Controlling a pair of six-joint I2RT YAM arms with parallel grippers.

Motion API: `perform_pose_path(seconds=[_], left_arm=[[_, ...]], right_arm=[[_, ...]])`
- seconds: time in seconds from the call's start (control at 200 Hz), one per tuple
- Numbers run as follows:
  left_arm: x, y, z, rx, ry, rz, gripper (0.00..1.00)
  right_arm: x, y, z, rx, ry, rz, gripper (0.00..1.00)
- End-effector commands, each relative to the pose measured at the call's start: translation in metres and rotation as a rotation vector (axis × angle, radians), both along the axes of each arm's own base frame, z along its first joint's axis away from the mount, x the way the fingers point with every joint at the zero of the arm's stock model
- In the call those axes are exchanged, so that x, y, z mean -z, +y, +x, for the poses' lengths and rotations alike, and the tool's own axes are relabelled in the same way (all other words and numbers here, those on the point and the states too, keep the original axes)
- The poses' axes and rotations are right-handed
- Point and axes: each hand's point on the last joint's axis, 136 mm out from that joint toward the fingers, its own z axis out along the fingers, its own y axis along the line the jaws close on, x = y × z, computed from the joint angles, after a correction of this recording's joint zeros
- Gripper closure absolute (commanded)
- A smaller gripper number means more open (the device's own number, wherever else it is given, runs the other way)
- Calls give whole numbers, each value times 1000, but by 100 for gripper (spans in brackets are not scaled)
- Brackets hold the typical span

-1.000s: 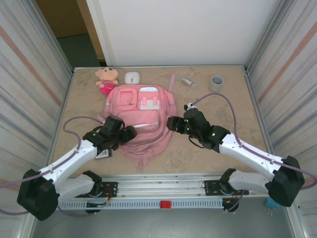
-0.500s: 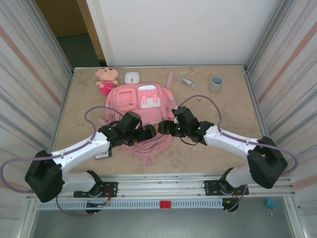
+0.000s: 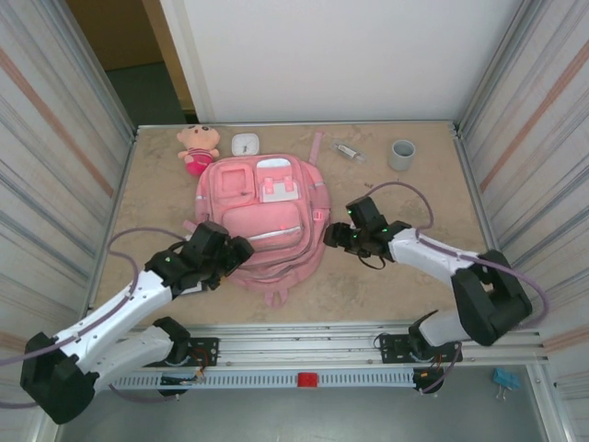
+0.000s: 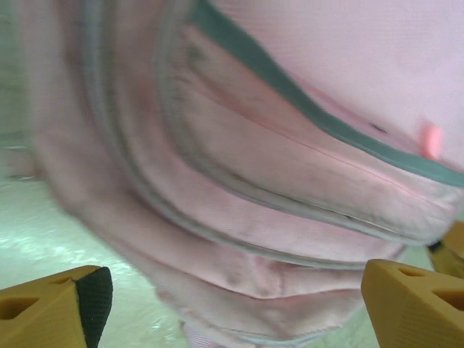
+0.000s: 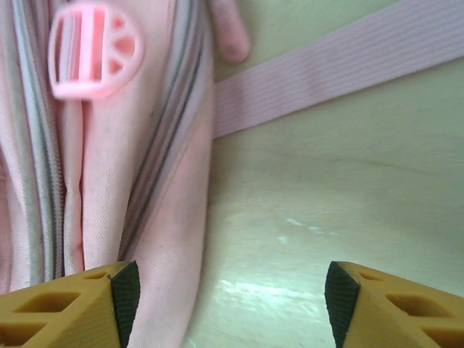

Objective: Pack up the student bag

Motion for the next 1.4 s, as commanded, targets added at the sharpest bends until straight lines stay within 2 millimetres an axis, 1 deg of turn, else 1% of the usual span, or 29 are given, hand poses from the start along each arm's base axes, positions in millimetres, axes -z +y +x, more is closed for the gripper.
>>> perform_pose_path(seconds=[0.0,0.085,0.14,0.225,0.306,0.351,0.406,0.451,0.611,0.707,0.882,1.007,1.112,1.313,1.393], left_arm=[[4,44,-13,-206,75,108,9],[5,76,-26,-355,128,185,8],[4,92,-31,-421,132,216,8],[5,105,-36,-490,140,208,7],[15,112,-45,-548,186,176,7],[22,116,-54,-594,228,155,8],[31,125,-72,-689,291,156,9],[35,129,-81,-747,306,147,10],[39,145,-101,-874,333,172,12],[43,149,-107,-913,354,194,13],[54,145,-105,-922,402,207,14],[64,142,-101,-922,445,214,14],[71,135,-90,-896,470,194,13],[77,127,-66,-858,487,192,12],[84,122,-55,-838,498,162,8]], right_arm=[[-36,-24,2,10,-108,-20,28],[-64,-26,2,-9,-189,5,26],[-80,-23,1,-30,-229,29,25],[-98,-18,-2,-56,-267,74,24],[-107,-11,-4,-73,-283,117,24],[-109,-6,-5,-84,-289,136,24],[-109,-1,-6,-94,-291,148,23],[-107,3,-6,-101,-286,149,23],[-100,19,-8,-134,-268,139,23],[-96,28,-8,-153,-253,140,23],[-93,43,-9,-188,-242,136,23],[-90,47,-11,-200,-234,134,23],[-88,48,-12,-206,-228,130,23],[-85,46,-13,-207,-223,117,23],[-85,46,-12,-205,-224,116,23]])
